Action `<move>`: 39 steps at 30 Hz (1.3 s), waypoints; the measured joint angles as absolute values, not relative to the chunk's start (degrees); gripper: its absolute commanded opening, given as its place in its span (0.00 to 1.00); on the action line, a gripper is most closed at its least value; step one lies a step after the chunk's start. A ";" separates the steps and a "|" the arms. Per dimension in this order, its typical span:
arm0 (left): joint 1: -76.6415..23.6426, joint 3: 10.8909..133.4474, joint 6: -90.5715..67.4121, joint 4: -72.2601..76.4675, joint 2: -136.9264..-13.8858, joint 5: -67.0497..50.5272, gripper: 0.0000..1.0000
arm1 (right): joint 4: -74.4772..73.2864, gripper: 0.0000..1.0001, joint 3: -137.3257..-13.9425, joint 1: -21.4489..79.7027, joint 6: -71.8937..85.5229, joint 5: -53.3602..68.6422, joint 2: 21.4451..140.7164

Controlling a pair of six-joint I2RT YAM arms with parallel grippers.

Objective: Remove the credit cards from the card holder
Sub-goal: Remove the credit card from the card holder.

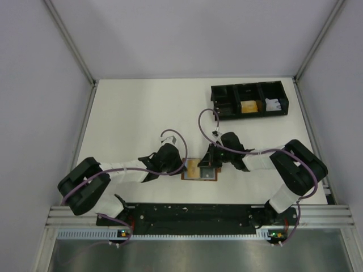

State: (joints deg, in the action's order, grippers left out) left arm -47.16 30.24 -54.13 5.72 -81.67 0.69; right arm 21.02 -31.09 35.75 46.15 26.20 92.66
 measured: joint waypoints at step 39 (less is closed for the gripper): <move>-44.75 31.94 -52.27 9.06 -84.84 -7.75 0.00 | 20.53 0.10 -34.26 32.21 37.71 37.50 97.27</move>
